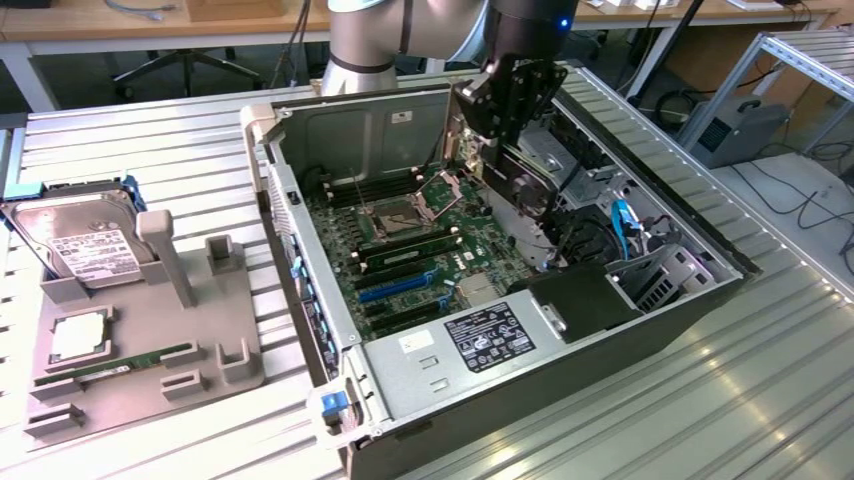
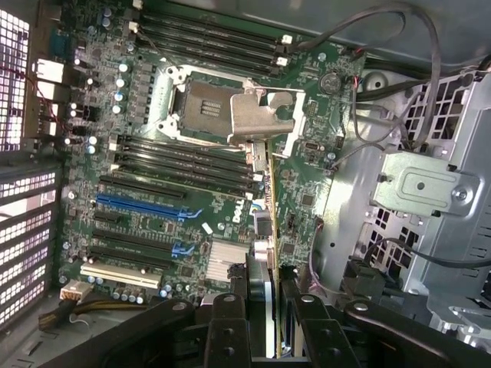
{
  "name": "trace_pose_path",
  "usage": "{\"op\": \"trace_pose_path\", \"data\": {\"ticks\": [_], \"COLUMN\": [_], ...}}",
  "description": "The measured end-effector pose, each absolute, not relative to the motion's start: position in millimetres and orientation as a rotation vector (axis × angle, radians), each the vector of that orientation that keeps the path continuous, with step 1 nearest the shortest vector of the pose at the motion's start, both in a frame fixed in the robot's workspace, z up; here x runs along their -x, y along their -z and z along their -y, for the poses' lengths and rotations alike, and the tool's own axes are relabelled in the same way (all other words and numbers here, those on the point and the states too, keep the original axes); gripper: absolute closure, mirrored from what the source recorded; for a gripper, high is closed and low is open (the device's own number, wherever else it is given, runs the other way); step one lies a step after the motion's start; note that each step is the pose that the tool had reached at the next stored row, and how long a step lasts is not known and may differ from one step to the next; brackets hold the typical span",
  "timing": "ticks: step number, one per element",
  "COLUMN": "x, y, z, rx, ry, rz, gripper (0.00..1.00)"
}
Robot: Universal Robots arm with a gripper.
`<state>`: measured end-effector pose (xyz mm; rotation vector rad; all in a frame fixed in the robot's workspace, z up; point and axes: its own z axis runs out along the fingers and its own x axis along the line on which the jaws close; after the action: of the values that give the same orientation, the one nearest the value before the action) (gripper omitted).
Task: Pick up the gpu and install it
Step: 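Insert the gpu into the slot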
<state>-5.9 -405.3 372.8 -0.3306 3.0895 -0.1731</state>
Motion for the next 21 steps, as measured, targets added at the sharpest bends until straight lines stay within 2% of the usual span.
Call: {"op": "trace_pose_path", "data": {"ticks": [21], "x": [5.9], "y": [-372.7], "z": [405.3], "rx": [0.354], "ry": [0.182], "rz": [-3.086], "gripper": [0.73]}}
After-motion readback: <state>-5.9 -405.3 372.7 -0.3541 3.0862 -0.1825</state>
